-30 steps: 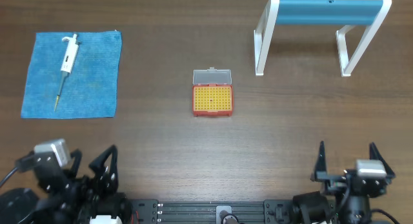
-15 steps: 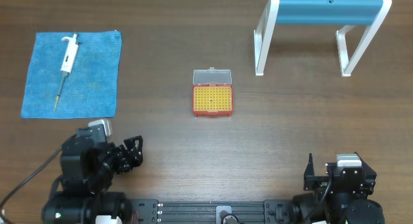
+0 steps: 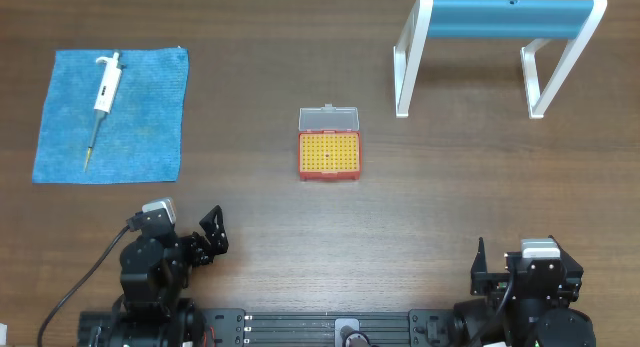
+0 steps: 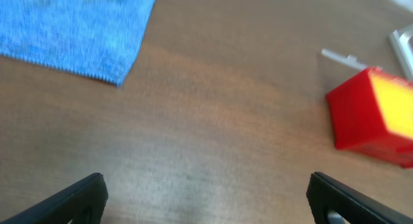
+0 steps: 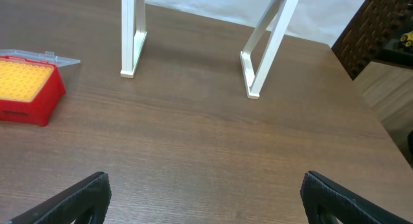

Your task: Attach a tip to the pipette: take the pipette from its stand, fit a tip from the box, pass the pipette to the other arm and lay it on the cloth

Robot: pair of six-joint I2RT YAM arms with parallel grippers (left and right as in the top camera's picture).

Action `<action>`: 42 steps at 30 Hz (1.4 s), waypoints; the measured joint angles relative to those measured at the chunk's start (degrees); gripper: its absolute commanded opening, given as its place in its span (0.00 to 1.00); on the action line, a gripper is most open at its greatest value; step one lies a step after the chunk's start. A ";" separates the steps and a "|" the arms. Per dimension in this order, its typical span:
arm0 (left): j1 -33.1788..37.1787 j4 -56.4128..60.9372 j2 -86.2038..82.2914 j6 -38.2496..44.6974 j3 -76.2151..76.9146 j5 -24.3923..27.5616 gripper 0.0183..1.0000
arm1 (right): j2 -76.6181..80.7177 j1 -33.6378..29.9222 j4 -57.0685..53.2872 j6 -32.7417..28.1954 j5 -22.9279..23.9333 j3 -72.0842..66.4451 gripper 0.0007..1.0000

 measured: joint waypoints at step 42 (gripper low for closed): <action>0.00 38.32 -0.42 25.90 -9.38 -4.04 1.00 | 0.00 0.00 -0.04 -0.02 0.00 0.00 0.95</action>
